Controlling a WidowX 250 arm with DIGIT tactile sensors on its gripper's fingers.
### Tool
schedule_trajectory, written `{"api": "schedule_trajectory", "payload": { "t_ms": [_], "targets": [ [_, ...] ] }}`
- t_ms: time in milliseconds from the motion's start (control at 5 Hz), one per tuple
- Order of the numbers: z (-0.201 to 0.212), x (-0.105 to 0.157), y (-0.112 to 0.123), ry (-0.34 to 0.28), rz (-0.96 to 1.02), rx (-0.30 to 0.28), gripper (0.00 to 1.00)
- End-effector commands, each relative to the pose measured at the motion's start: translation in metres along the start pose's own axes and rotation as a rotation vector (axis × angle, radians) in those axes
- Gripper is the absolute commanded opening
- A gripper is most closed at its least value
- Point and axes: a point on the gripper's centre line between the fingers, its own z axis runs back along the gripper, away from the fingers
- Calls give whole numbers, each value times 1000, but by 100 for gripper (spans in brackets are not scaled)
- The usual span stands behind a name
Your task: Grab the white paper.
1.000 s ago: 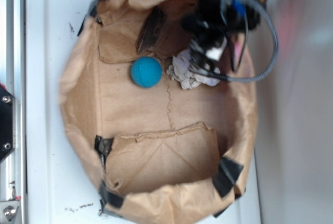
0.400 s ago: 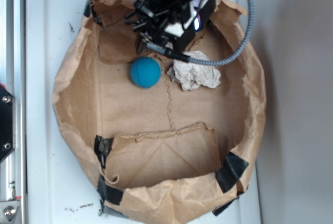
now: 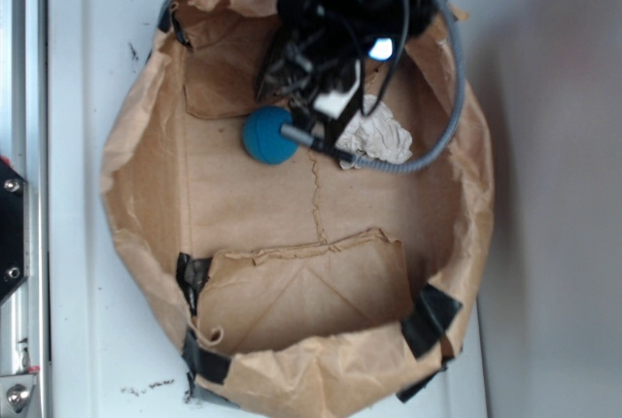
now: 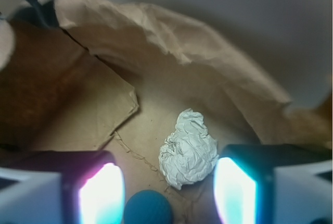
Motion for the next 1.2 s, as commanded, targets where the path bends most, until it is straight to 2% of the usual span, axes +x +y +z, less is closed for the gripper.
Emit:
{"api": "schedule_trajectory", "payload": {
  "t_ms": [0, 400, 600, 800, 1000],
  "targets": [
    [-43, 1, -1, 60, -21, 91, 100],
    [-73, -1, 3, 131, 5, 153, 100],
    [-71, 3, 10, 131, 7, 156, 100],
    [-71, 3, 7, 111, 43, 164, 0],
    [-72, 4, 7, 89, 39, 178, 0]
  ]
}}
